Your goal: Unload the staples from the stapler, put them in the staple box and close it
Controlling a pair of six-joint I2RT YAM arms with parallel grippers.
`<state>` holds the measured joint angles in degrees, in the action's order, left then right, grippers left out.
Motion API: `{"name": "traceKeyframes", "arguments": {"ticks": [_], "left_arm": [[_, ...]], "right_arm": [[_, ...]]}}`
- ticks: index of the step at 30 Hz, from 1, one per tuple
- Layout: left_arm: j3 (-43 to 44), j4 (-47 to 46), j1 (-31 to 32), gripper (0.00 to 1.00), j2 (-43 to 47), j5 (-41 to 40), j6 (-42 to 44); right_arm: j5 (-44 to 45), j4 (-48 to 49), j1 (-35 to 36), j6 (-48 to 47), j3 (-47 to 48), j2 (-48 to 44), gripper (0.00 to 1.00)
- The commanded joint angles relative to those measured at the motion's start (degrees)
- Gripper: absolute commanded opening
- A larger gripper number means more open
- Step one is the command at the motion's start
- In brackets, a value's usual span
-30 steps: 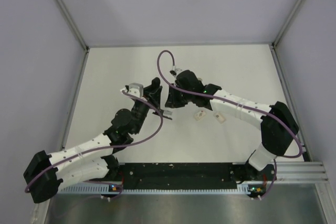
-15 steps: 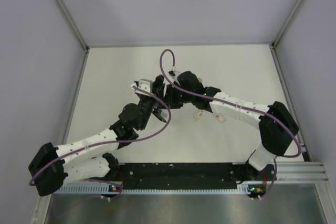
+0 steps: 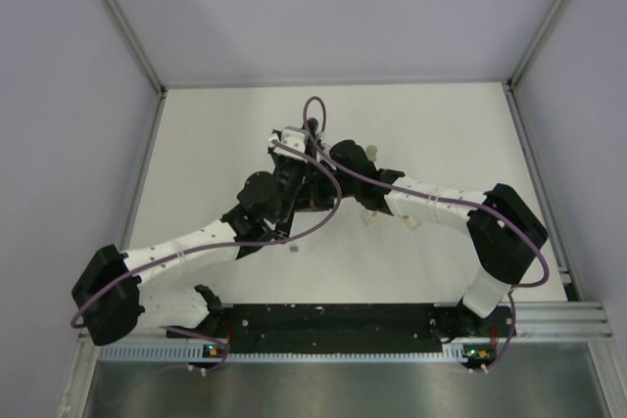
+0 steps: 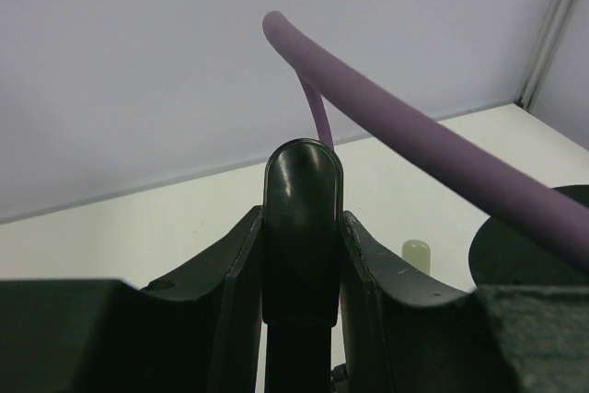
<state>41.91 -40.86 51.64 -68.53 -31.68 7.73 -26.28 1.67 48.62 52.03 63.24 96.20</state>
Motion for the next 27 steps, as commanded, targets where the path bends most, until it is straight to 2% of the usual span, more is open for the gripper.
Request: {"name": "traceKeyframes", "arguments": {"ticks": [1,10,15,21,27], "left_arm": [[4.06,-7.13,-0.13,0.00,-1.60,1.80,0.89],[3.27,-5.46,-0.13,0.00,0.06,3.20,-0.78],[2.83,-2.65,-0.13,0.00,2.61,5.31,-2.89],[1.25,-2.11,-0.13,0.00,4.90,6.02,-2.37],[1.24,-7.20,-0.13,0.00,2.01,2.77,3.77]], "right_arm": [[-4.22,7.38,1.04,4.31,0.21,-0.58,0.00],[-2.29,5.80,-0.36,2.82,-0.40,-0.49,0.00],[1.84,1.94,-5.72,-1.57,-1.63,-1.81,0.00],[7.11,-5.26,-14.42,-7.98,-2.78,-8.82,0.00],[12.48,-14.14,-16.80,-14.58,-0.49,-16.65,0.00]]}}
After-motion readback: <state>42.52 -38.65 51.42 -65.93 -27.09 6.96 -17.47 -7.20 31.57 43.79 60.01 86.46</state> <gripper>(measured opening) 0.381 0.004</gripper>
